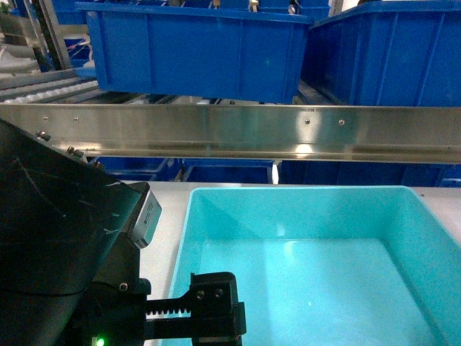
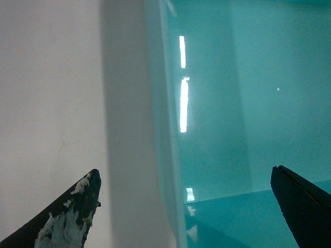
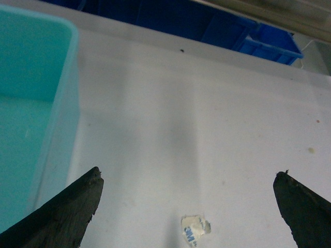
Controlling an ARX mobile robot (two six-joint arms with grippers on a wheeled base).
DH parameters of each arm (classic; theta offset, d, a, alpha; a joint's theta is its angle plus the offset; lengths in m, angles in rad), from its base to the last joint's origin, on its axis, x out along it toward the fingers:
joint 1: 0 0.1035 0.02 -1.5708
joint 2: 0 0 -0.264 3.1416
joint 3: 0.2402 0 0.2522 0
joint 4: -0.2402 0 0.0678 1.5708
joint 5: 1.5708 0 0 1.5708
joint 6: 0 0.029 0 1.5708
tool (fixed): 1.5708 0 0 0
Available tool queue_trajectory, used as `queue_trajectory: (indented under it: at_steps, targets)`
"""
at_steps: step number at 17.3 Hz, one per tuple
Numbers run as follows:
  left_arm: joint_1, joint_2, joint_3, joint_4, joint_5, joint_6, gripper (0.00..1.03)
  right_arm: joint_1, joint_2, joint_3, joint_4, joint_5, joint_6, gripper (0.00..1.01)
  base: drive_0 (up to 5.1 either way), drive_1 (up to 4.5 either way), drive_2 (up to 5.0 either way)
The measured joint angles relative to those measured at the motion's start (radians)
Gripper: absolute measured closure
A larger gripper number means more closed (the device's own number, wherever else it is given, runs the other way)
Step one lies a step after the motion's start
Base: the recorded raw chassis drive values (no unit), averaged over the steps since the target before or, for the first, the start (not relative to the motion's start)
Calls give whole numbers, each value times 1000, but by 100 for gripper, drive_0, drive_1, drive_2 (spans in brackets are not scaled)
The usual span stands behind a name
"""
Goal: Organize blue bins on left shelf correctly
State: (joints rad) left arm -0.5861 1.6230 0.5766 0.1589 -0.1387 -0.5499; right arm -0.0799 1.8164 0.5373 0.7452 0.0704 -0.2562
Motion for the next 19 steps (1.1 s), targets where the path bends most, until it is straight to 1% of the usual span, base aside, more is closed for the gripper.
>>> queue_trajectory:
  at_steps: [4, 6, 10, 11, 14, 16, 19]
  targets:
    - [-7, 54, 22, 14, 0, -2, 5, 5, -72, -55, -59, -34, -19, 3, 0, 0, 0]
    - [-6, 58, 22, 22, 0, -2, 5, 8, -78, -61, -59, -58, -24, 3, 0, 0, 0]
    - [-1, 58, 23, 27, 1, -2, 5, 9, -137, -44, -120, -157, -24, 3, 0, 0, 0]
    - [-1, 59, 26, 29, 1, -2, 5, 24, -183, 3, -197, -215, -11, 3, 0, 0, 0]
    - [-1, 60, 27, 29, 1, -2, 5, 34, -193, -5, -213, -214, -6, 3, 0, 0, 0]
    - [-1, 62, 27, 30, 1, -3, 5, 34, -181, -30, -219, -211, 15, 3, 0, 0, 0]
    - [1, 65, 26, 37, 1, -3, 5, 34, -172, -48, -254, -237, 51, 3, 0, 0, 0]
